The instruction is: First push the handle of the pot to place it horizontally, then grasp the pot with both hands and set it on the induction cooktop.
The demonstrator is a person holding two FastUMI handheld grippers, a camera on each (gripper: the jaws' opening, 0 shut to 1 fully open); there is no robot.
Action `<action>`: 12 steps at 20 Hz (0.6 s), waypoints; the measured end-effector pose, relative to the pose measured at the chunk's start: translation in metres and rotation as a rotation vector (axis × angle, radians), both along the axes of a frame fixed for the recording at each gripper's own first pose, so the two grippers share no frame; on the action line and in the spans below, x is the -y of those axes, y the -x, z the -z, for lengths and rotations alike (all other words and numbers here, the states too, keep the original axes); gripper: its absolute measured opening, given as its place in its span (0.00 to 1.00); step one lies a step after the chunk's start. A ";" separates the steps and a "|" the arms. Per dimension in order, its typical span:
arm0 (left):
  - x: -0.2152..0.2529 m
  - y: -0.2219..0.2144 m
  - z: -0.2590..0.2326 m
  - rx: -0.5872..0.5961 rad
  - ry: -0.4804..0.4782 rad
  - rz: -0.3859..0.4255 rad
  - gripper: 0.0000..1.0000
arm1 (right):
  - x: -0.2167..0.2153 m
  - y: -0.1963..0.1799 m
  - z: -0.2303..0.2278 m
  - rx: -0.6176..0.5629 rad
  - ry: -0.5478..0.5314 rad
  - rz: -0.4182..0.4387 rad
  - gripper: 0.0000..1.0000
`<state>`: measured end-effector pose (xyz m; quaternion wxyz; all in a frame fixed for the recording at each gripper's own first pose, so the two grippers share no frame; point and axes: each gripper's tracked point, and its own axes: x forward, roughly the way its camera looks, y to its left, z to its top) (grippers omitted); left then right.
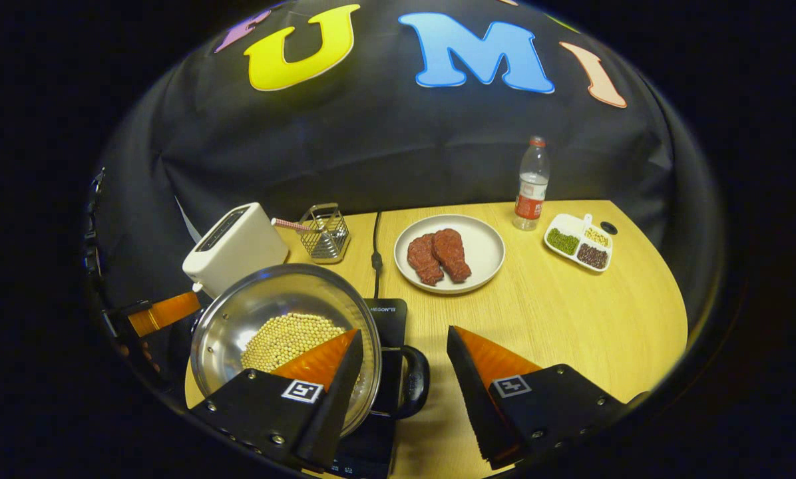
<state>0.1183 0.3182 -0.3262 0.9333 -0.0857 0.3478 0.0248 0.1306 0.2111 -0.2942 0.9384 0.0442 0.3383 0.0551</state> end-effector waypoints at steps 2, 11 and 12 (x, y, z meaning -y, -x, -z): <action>0.018 0.003 -0.027 0.047 0.008 -0.009 0.86 | 0.011 0.004 -0.016 0.028 -0.005 0.001 0.78; 0.174 0.044 -0.160 0.317 -0.012 0.029 0.84 | 0.110 0.049 -0.119 0.249 0.025 0.035 0.77; 0.192 0.047 -0.173 0.341 -0.002 0.035 0.85 | 0.124 0.056 -0.131 0.276 0.037 0.037 0.77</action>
